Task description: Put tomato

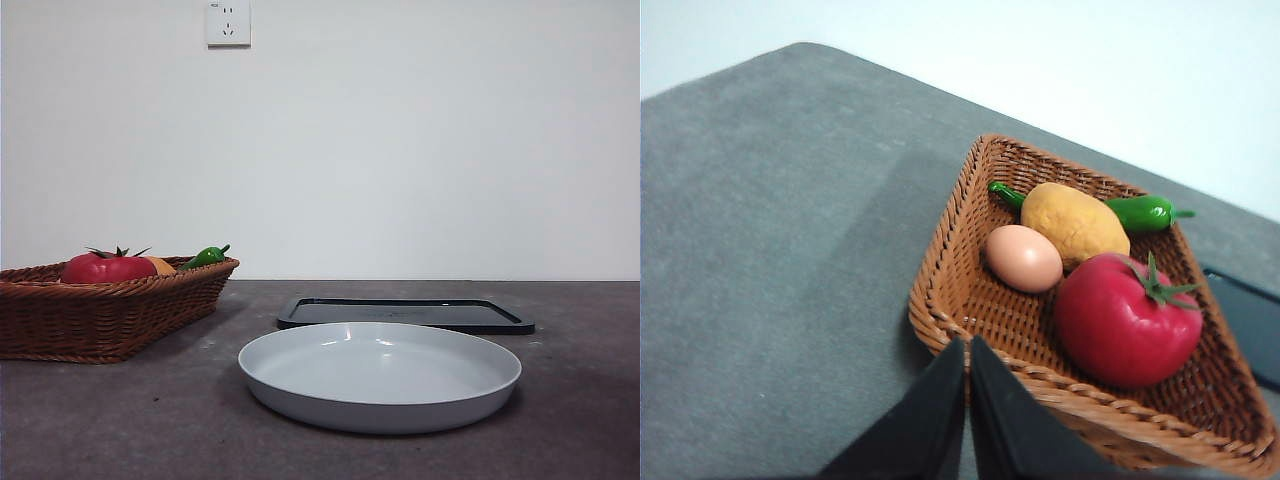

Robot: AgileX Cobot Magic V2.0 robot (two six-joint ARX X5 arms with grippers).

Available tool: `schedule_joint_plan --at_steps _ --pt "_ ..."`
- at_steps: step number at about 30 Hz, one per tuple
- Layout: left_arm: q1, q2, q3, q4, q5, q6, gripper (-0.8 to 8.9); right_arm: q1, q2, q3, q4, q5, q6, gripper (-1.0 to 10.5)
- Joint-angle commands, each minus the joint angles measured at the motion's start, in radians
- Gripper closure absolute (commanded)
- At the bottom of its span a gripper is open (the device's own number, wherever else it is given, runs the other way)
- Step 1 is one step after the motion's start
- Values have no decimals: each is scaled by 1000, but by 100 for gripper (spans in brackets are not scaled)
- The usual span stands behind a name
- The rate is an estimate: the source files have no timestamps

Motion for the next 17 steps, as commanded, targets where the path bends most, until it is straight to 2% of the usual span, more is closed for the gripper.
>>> schedule_joint_plan --at_steps 1,4,12,17 --pt "2 -2 13 -18 -3 -73 804 0 -2 18 -19 -5 56 940" --pt "2 1 42 -37 0 -105 804 0 -2 57 -53 -5 56 940" --pt "0 39 153 -137 81 -103 803 0 29 211 -140 -5 53 940" --pt "0 103 243 -178 193 -89 803 0 115 327 -215 -87 21 940"
